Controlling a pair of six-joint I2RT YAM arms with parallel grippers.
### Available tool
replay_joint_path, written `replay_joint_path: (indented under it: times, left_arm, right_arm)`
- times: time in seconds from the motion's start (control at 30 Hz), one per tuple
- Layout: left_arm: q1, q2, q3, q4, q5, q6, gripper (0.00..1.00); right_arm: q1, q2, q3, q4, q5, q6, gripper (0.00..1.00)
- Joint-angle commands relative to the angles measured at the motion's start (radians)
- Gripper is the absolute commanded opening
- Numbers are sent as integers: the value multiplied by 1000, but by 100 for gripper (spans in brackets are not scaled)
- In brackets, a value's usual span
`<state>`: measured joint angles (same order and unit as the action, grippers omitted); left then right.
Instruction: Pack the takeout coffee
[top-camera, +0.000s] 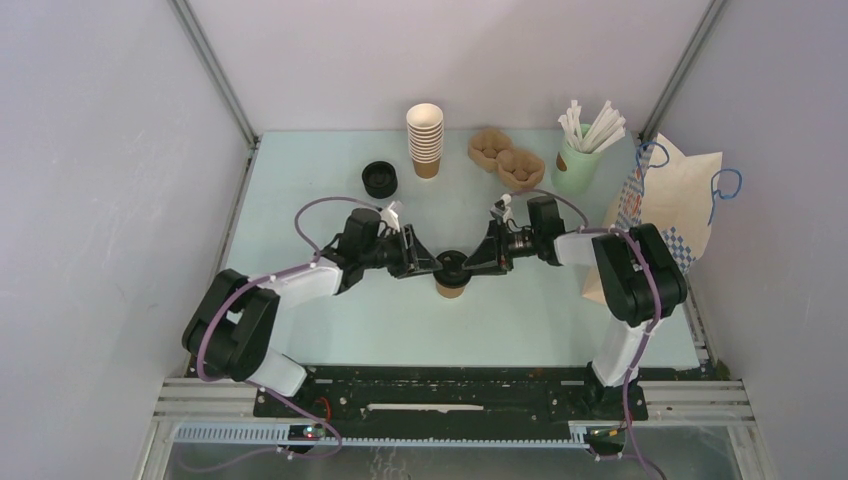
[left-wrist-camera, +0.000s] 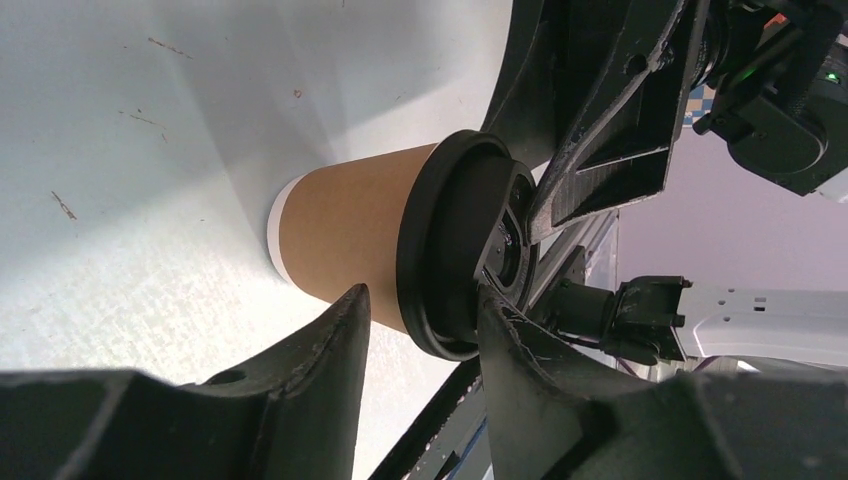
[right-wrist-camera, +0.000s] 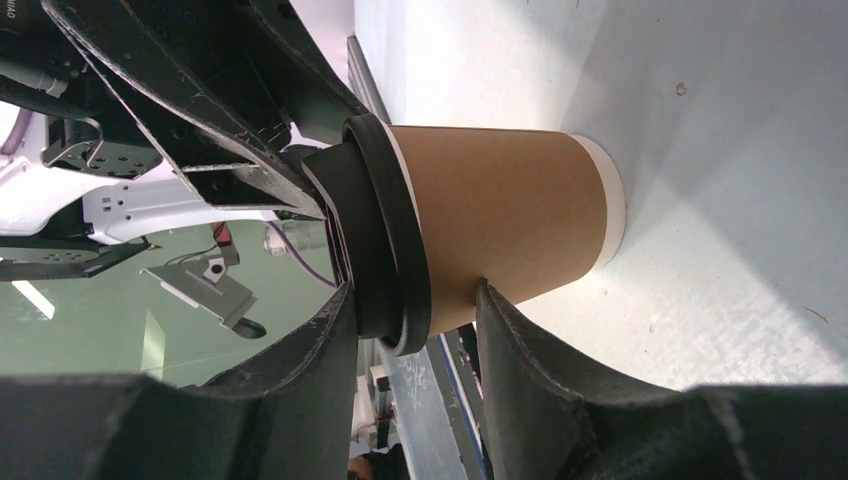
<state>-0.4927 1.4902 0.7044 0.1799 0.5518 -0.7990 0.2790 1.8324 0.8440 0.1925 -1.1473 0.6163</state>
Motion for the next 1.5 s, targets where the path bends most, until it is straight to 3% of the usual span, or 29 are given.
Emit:
replay_joint_path:
  times: [0.0,0.23,0.43,0.6,0.83,0.97,1.07,1.27,1.47]
  left_arm:
    - [2,5,-66,-32,-69,27,46]
    - [2,-2,-118,-20,-105,30,43]
    - [1,-7,-109,-28,-103,35,43]
    - [0,-49,-85,-31,-72,29,54]
    - [17,-116,-115,22,-32,-21,75]
    - [39,-163,-138,45,-37,-43,80]
    - [66,-180,-174,105,-22,-82,80]
    - [78,-117,-183,160,11,-119,64]
    - [78,-63,-170,181,11,-122,57]
  right_arm:
    - [29,92,-52,-35,258,-46,46]
    - [34,147,-96,46,285,7,41]
    - [41,59,-95,44,270,38,49]
    - [49,-29,-31,-17,241,33,63]
    - [61,9,-11,-44,258,15,57]
    - [60,7,-11,-51,267,8,55]
    - [60,5,-11,-52,273,5,55]
    - [64,20,-8,-54,271,1,53]
    - [66,26,-8,-50,275,3,52]
